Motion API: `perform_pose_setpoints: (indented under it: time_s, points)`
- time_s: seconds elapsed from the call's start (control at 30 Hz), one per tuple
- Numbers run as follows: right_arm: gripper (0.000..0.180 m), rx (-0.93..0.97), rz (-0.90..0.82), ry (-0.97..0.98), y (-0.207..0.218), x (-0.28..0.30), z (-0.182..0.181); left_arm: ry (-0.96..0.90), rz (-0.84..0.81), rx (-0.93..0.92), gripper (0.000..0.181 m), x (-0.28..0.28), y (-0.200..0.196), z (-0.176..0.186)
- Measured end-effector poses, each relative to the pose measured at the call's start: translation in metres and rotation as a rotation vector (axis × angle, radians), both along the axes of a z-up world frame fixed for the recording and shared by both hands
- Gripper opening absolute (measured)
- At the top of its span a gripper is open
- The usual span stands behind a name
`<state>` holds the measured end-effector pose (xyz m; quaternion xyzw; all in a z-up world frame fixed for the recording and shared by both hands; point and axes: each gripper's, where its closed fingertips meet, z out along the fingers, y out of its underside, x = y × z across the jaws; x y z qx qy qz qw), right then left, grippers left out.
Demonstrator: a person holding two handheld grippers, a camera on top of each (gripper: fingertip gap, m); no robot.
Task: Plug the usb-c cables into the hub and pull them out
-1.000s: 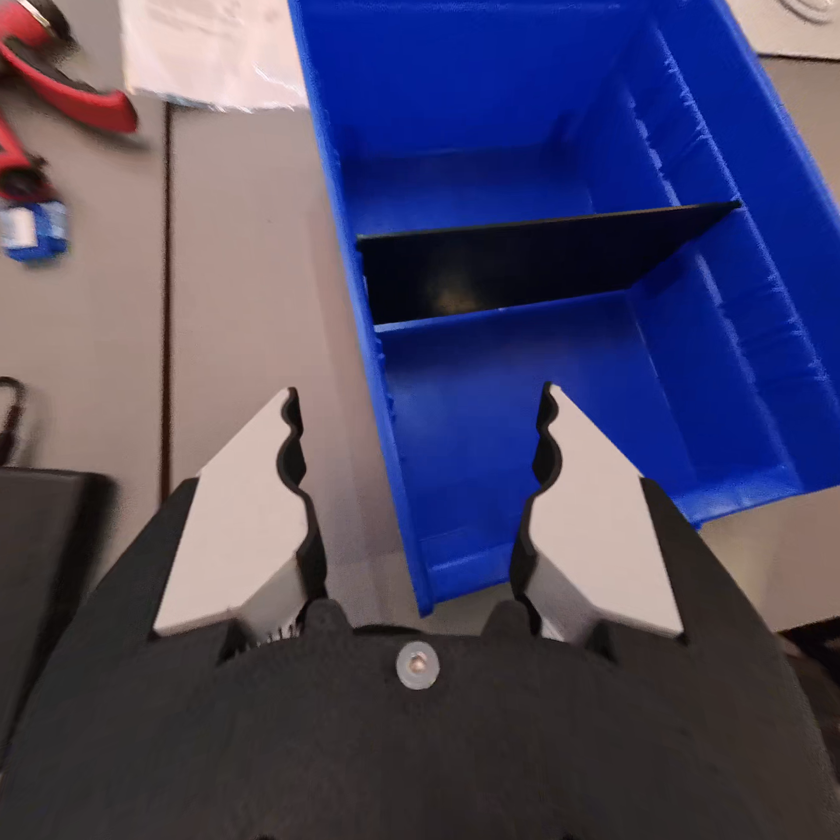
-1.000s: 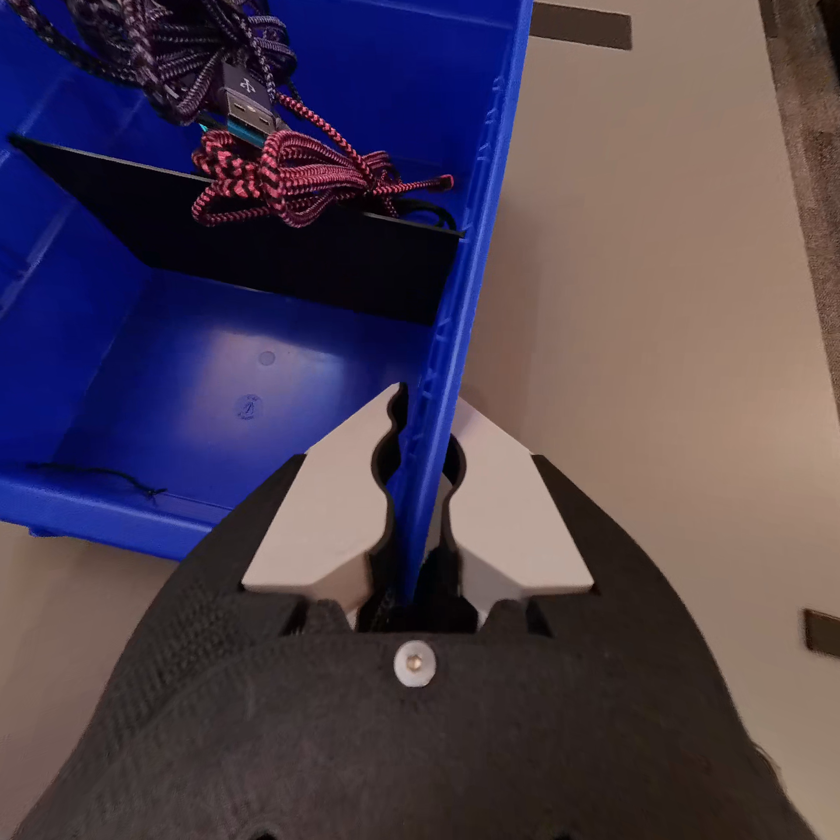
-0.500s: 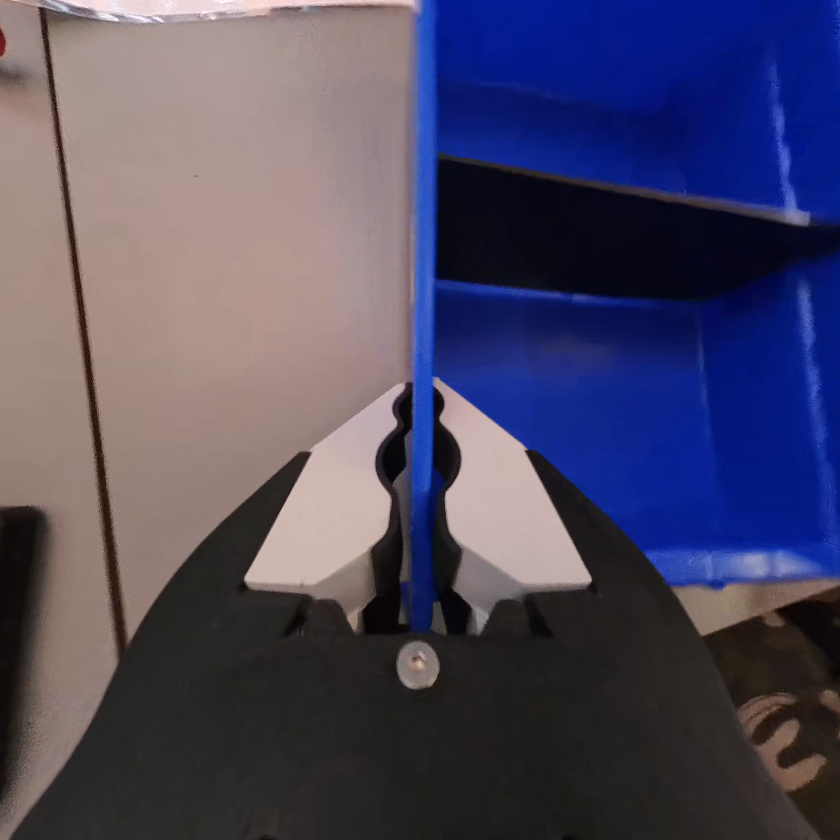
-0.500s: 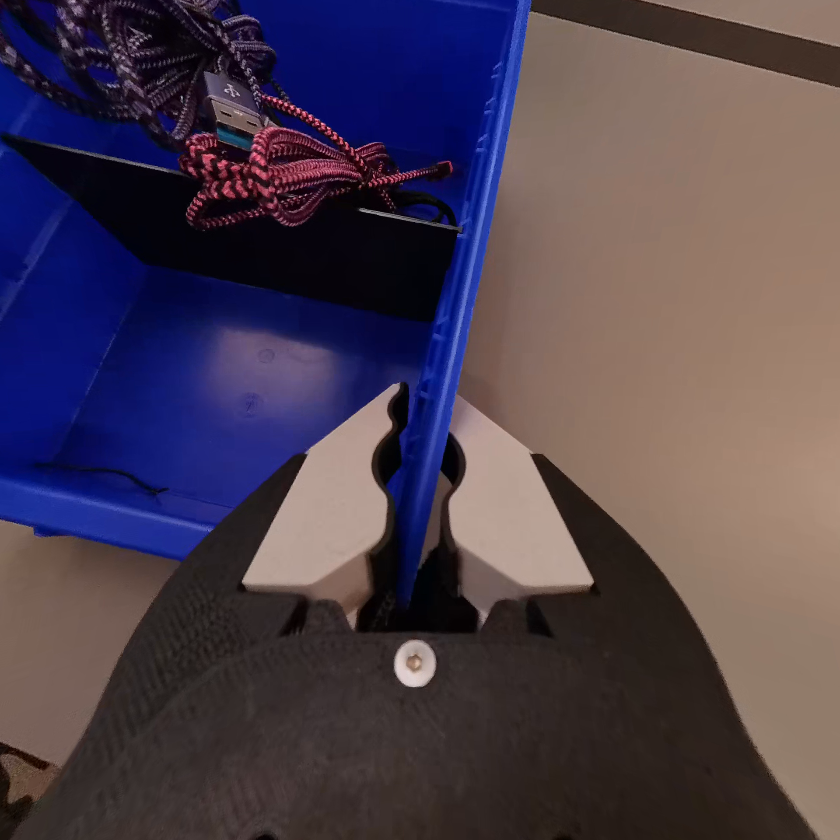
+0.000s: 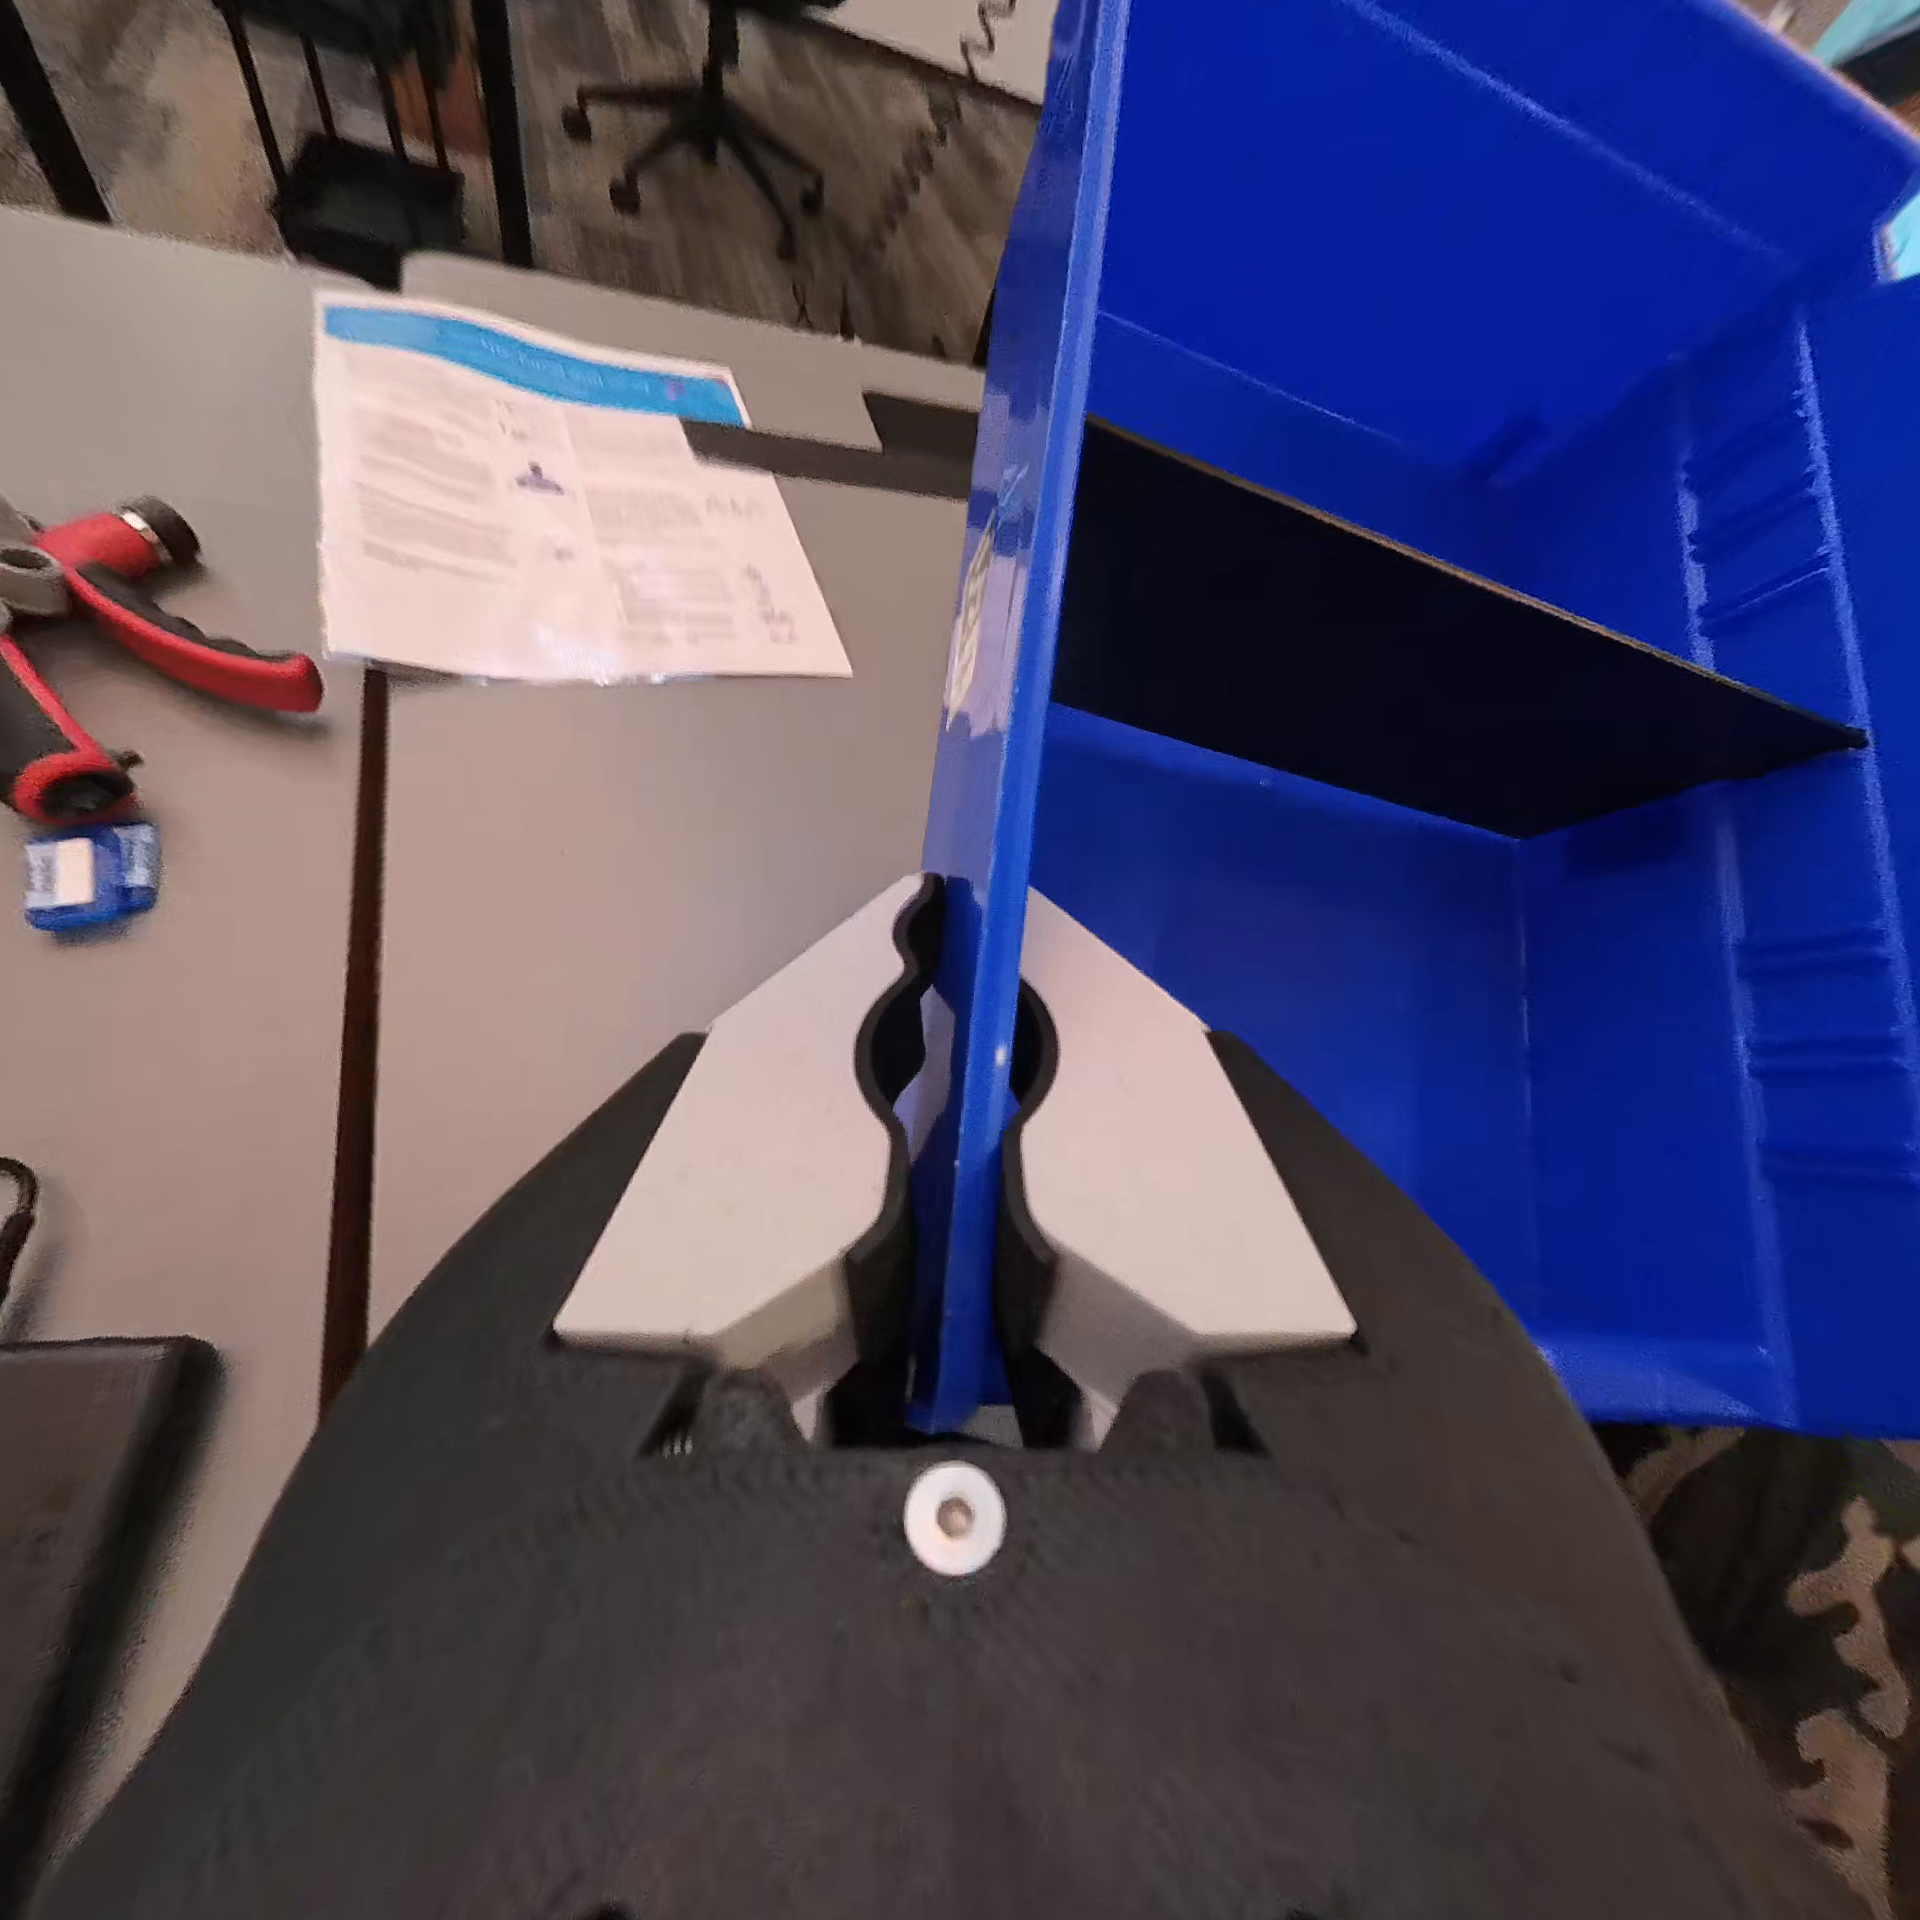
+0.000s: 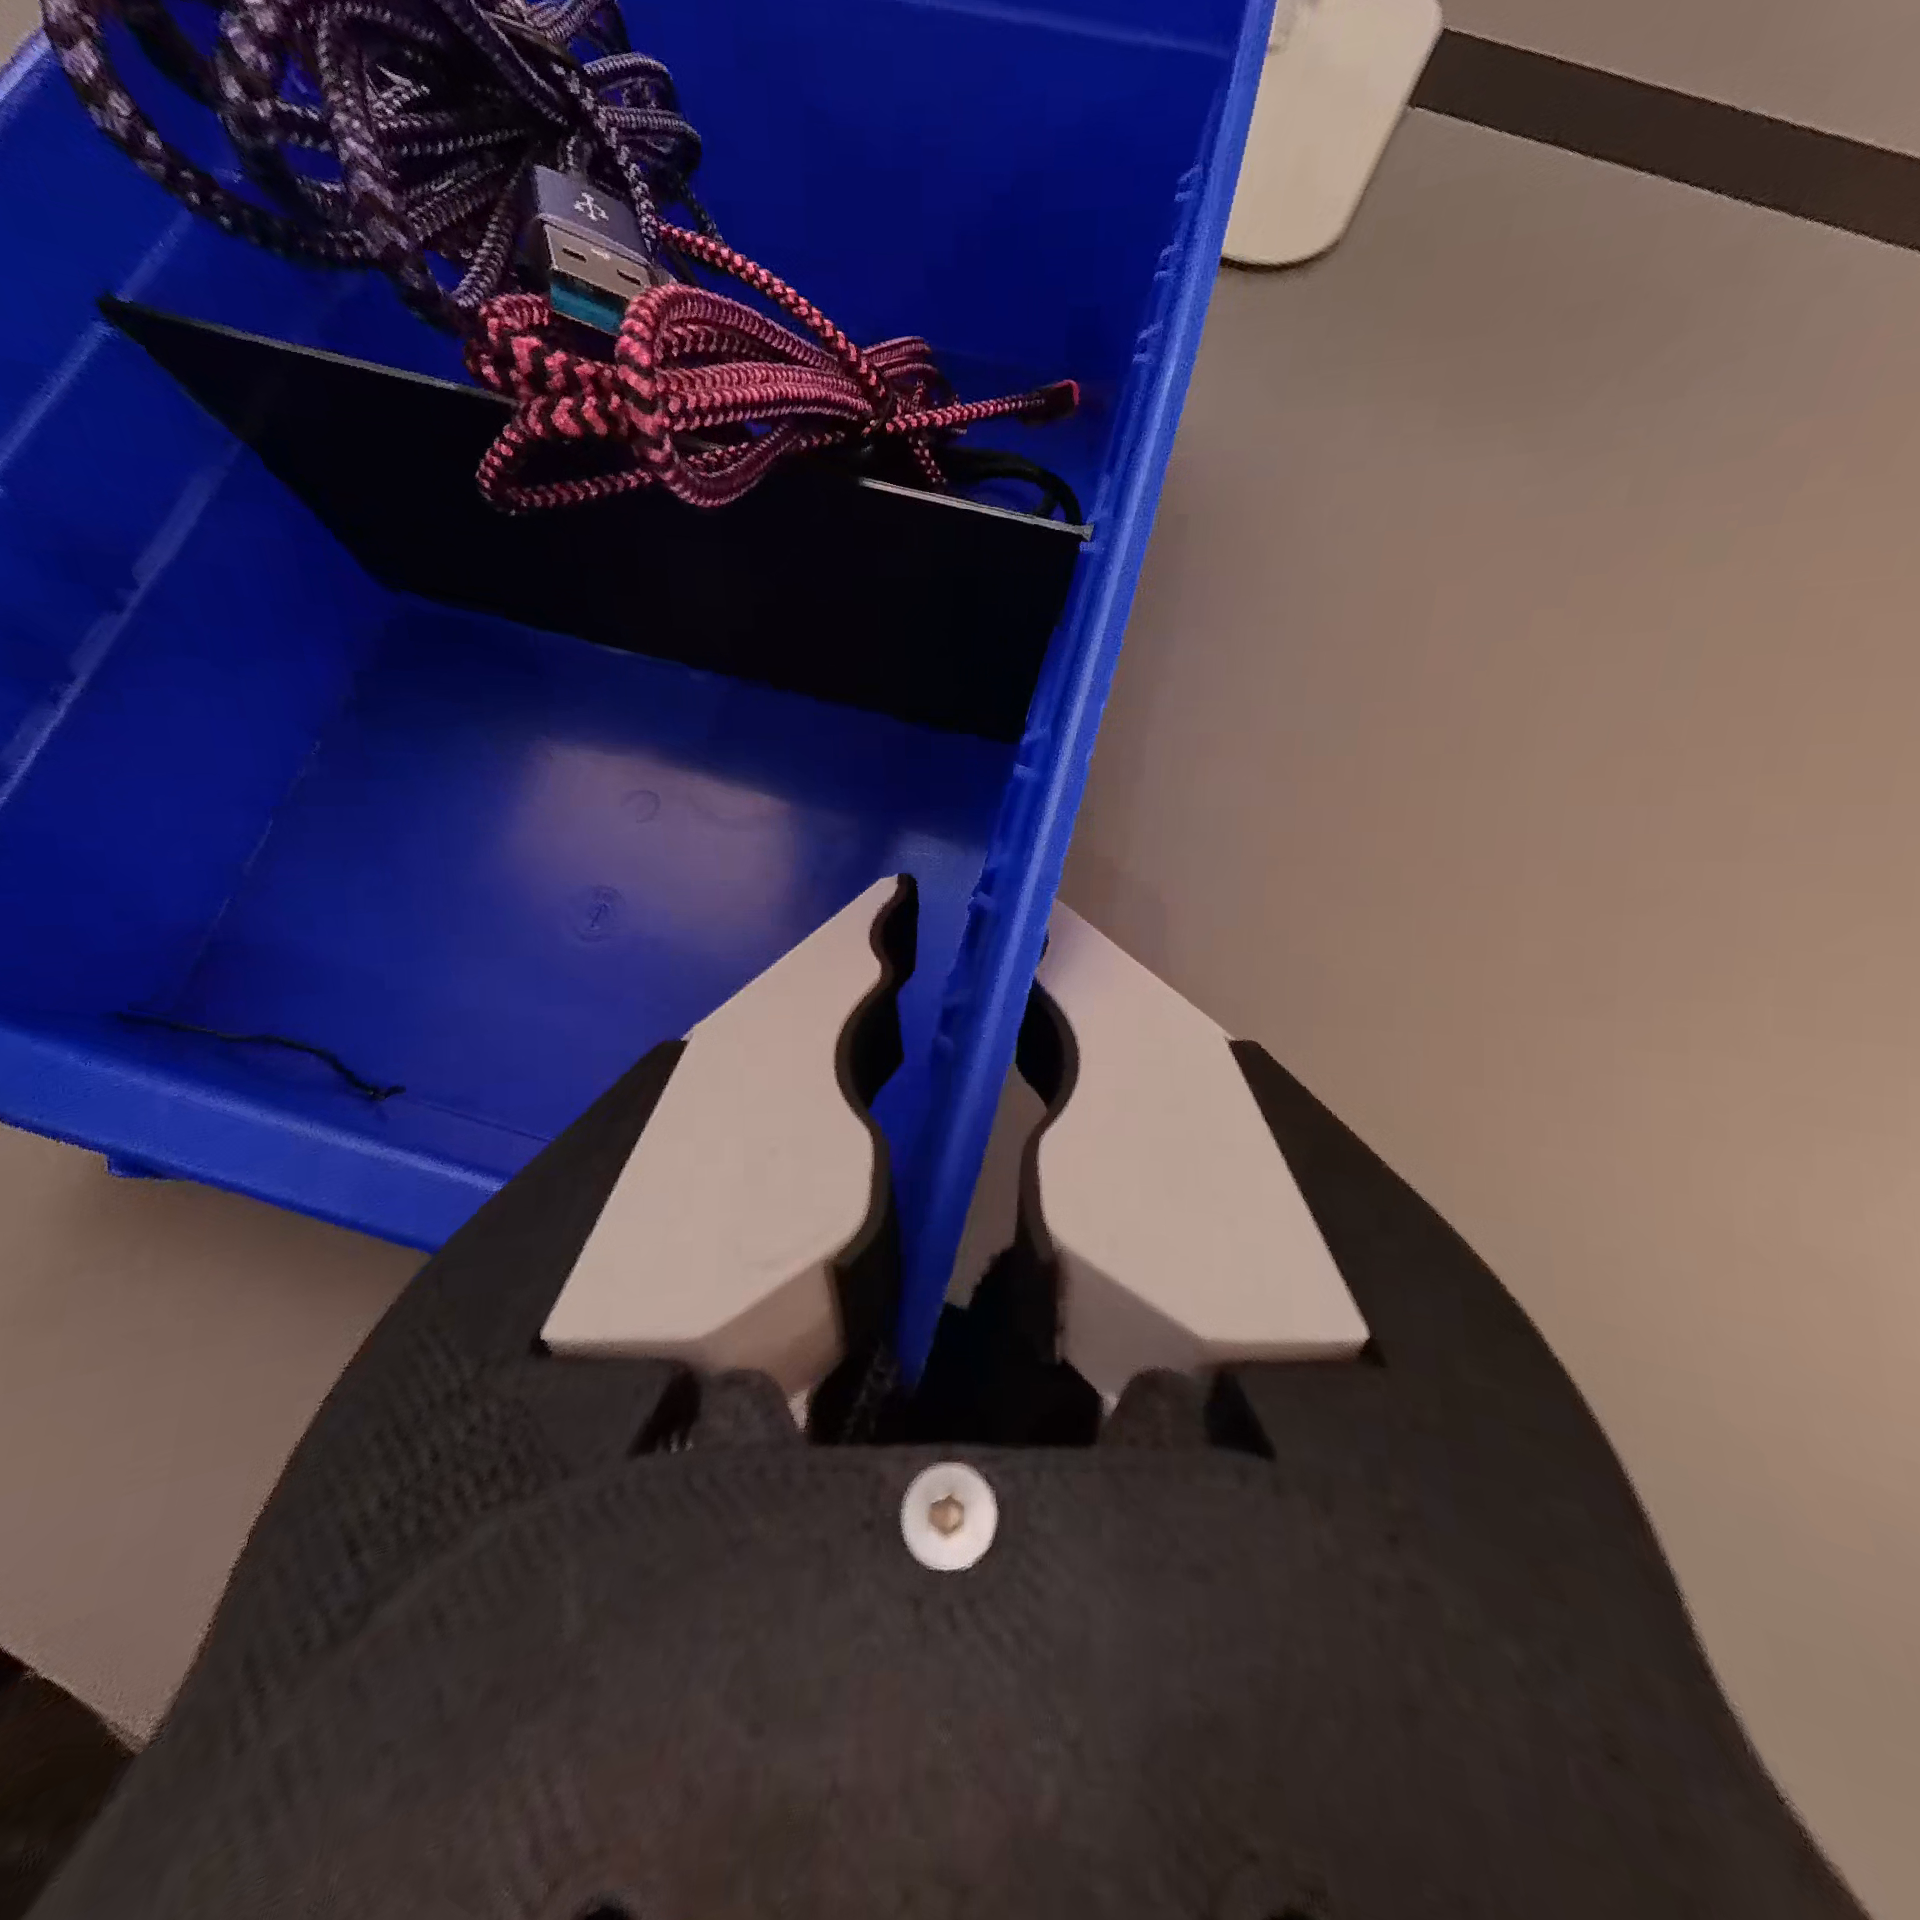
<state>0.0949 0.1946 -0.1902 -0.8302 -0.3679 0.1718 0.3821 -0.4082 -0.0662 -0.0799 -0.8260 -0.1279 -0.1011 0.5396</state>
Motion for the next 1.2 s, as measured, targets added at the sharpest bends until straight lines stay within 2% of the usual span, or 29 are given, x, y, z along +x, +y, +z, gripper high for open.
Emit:
perform_pose_setpoints:
  time_s: [0.23, 0.4, 0.63, 0.87, 1.0, 1.07, 1.2]
  points:
    - [0.014, 0.003, 0.088, 0.009, -0.030, -0.080, 0.000, 0.020, 0.014, 0.119, 0.005, -0.002, -0.014, 0.055]
    - [0.020, -0.014, 0.167, 0.021, -0.064, -0.146, -0.001, 0.006, -0.028, 0.189, 0.005, 0.016, -0.009, 0.082]
    - [0.028, -0.048, 0.238, 0.084, -0.113, -0.225, 0.001, -0.057, -0.061, 0.237, 0.005, 0.026, 0.002, 0.092]
    - [0.055, -0.134, 0.346, 0.181, -0.170, -0.283, 0.004, -0.073, -0.073, 0.242, 0.005, 0.035, 0.011, 0.094]
    - [0.071, -0.174, 0.410, 0.243, -0.194, -0.296, 0.013, -0.076, -0.096, 0.238, 0.005, 0.050, 0.016, 0.095]
    - [0.084, -0.159, 0.404, 0.288, -0.195, -0.289, 0.025, -0.058, -0.113, 0.235, 0.005, 0.061, 0.020, 0.097]
    - [0.092, -0.114, 0.349, 0.378, -0.178, -0.247, 0.058, -0.027, -0.157, 0.224, 0.006, 0.094, 0.033, 0.100]
